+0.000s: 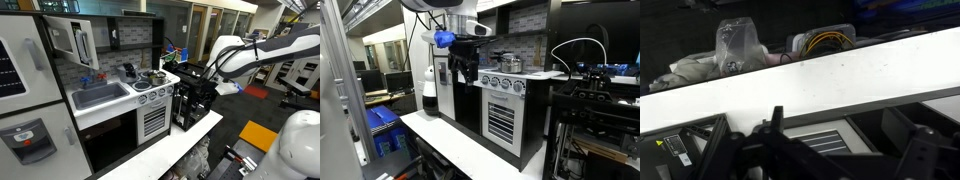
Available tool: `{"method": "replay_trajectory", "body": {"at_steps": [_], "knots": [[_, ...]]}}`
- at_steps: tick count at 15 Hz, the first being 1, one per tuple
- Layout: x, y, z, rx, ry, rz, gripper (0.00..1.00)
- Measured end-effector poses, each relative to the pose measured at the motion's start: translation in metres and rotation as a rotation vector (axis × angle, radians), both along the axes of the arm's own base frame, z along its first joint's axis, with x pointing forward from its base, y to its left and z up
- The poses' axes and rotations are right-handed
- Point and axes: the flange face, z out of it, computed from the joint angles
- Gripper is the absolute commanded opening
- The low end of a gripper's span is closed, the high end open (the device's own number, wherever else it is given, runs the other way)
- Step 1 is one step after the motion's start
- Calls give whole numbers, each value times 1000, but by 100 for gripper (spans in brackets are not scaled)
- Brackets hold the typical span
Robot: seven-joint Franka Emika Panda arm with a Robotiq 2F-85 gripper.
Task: Take the lid from the silver pot and put it on the stove
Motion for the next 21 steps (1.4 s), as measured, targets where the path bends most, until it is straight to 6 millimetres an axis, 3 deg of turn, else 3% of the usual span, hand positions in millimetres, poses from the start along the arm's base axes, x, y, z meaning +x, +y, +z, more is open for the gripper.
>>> {"method": "replay_trajectory", "body": {"at_steps": [2, 4, 10, 13, 17, 21], "knots": [[2, -1, 4, -2, -9, 0, 100], [10, -3, 21, -5, -50, -2, 100], [60, -38, 134, 7, -374, 22, 100], [97, -51, 171, 19, -486, 33, 100], [150, -48, 182, 51, -498, 11, 100], [186, -34, 179, 102, -502, 58, 100]]}}
